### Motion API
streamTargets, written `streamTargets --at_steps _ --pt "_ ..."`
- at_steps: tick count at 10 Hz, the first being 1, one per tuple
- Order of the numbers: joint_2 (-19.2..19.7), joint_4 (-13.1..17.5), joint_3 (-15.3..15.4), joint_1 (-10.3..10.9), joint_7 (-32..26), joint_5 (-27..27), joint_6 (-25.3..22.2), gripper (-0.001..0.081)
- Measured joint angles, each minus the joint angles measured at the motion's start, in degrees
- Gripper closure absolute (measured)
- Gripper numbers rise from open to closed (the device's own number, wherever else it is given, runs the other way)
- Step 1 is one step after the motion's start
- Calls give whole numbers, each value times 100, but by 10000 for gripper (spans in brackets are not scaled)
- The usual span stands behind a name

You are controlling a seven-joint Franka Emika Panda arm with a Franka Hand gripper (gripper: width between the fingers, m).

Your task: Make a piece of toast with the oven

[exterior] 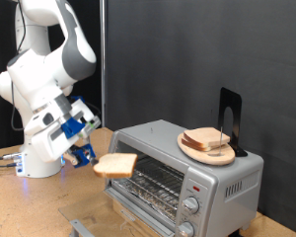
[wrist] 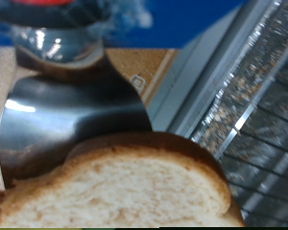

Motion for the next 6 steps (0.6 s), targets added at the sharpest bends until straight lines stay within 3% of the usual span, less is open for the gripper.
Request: streamTargets --at_steps 3,4,6 --pt "498 107 11 26 -480 545 215 340" --pt "498 102 11 23 -474 510 214 340" --pt "498 98 27 -55 -178 -478 -4 340"
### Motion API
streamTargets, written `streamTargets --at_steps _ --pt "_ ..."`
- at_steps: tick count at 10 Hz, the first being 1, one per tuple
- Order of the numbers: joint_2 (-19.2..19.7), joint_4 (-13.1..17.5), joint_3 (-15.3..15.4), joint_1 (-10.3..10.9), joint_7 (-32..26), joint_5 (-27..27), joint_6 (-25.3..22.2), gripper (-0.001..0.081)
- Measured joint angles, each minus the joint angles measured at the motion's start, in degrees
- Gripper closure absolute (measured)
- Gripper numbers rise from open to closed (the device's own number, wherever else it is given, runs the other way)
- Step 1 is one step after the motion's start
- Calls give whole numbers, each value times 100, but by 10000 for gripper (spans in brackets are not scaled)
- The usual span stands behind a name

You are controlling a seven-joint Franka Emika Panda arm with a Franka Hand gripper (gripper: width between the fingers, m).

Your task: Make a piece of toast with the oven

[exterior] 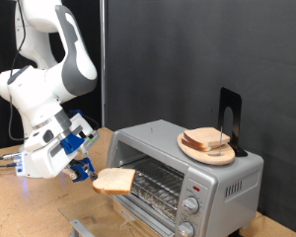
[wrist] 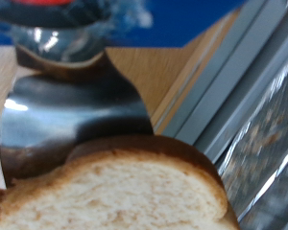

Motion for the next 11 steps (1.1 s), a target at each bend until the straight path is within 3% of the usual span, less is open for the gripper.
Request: streamTargets --at_steps 1,5,8,11 --pt "0 23 5 -25 155 -515 -181 340" --pt "2 299 62 56 105 -800 -539 340" --pt "4 354 371 48 368 -1982 -465 340" --pt "-3 393 673 52 563 -2503 -302 340"
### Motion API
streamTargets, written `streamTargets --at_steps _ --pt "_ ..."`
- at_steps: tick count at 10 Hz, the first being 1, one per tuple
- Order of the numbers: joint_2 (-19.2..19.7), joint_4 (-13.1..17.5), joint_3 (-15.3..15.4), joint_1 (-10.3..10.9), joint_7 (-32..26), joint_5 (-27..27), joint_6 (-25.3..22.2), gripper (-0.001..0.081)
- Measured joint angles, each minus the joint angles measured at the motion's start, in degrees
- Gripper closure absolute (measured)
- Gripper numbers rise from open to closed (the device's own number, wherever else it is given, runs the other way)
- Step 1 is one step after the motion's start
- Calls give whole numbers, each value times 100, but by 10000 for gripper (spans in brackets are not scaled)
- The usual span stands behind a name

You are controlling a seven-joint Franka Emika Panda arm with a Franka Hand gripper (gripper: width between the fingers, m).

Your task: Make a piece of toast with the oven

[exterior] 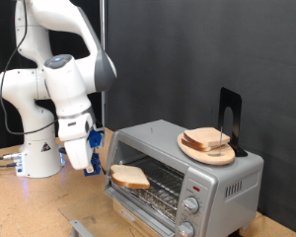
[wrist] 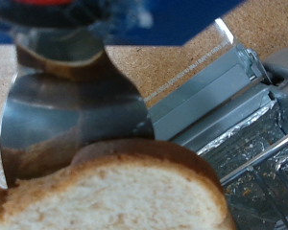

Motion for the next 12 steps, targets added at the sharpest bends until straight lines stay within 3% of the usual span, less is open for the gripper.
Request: streamTargets --at_steps 3,6,12 --pt "-18 64 267 -5 557 -530 84 340" --pt "-106 208 481 18 910 -618 -2 340" --pt "-298 312 536 -25 1070 -717 -697 340"
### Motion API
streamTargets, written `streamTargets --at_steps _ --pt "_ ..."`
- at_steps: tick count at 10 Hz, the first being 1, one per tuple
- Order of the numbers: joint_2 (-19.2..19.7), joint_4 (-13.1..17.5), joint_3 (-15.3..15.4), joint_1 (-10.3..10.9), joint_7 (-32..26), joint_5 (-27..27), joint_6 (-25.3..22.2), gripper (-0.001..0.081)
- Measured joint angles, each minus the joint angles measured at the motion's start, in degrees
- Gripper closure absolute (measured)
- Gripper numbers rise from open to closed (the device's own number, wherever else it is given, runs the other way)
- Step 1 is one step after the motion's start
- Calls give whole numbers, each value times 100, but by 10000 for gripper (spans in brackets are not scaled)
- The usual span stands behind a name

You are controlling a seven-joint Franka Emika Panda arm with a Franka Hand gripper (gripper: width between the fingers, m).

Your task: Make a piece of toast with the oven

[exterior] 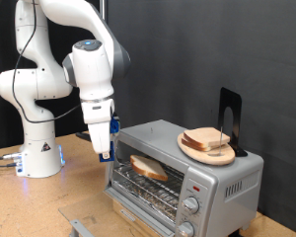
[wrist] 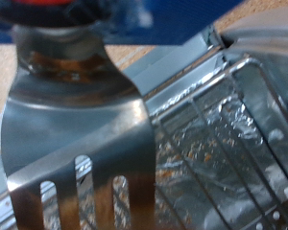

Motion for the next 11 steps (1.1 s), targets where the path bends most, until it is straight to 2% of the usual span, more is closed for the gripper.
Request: streamTargets --at_steps 6,11 --pt "44 -64 -98 -166 49 -121 -169 340" --pt "-23 -304 -457 -320 -240 -105 -334 340"
